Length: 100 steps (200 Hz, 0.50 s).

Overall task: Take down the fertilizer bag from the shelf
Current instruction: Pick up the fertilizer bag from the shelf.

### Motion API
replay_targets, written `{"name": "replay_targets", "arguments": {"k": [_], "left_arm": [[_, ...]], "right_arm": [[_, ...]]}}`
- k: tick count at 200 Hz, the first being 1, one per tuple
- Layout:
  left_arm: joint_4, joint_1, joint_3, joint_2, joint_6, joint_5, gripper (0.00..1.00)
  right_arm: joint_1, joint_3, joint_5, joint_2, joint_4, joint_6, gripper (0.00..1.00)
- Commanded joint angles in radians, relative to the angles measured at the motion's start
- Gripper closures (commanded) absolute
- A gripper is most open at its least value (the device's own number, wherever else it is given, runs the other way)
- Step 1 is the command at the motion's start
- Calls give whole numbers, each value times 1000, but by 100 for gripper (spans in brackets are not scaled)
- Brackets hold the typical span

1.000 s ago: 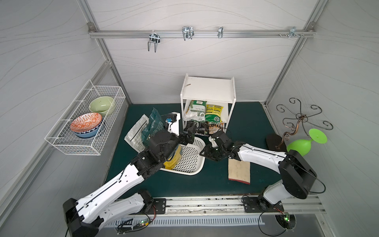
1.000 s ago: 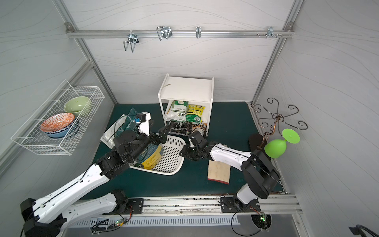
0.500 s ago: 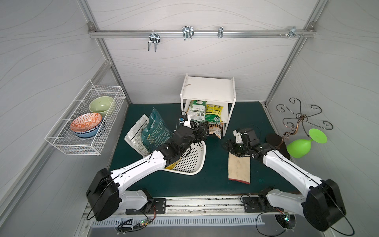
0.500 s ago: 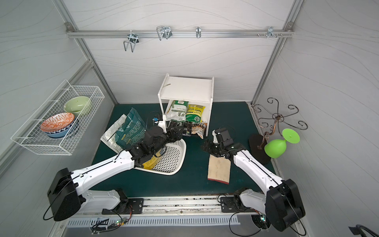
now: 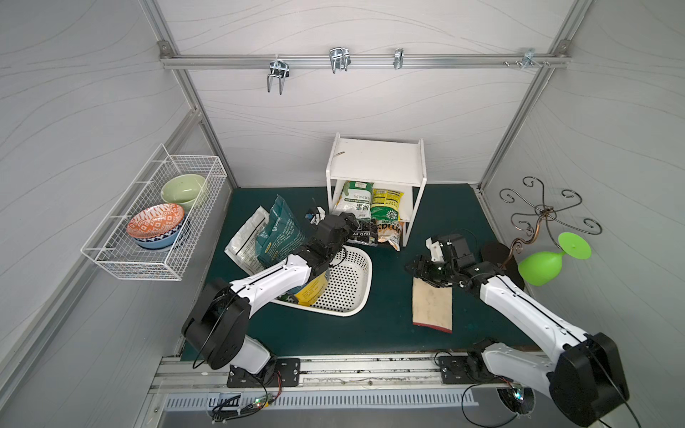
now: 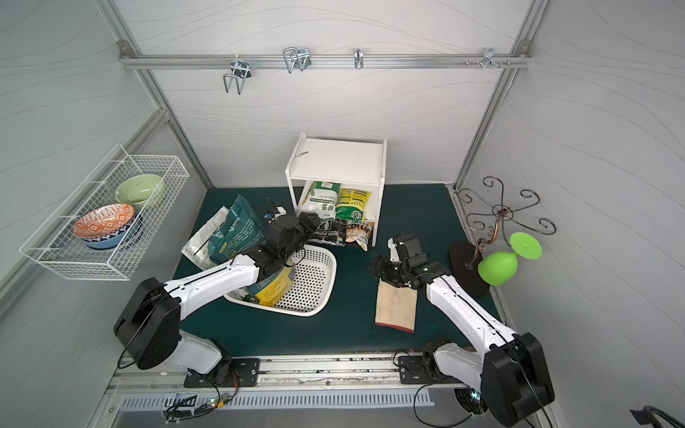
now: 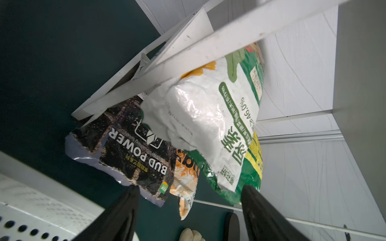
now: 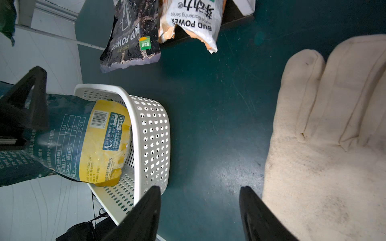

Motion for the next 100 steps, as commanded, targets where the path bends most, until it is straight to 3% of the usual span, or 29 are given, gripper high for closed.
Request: {"name": "replay_targets", "arguments": {"k": [1,41,100], "left_arm": [[102,27,40,40,-68,25,24],[145,45,78,105,-88,56,31],[212,64,122,154,-70,110,59]], "right_arm": [[-10,-7,-9,-22,-9,-16,37],[-15,-4,1,-25,-21,-31,37],[-16,-2,-4,-28,-29,-34,37]]}}
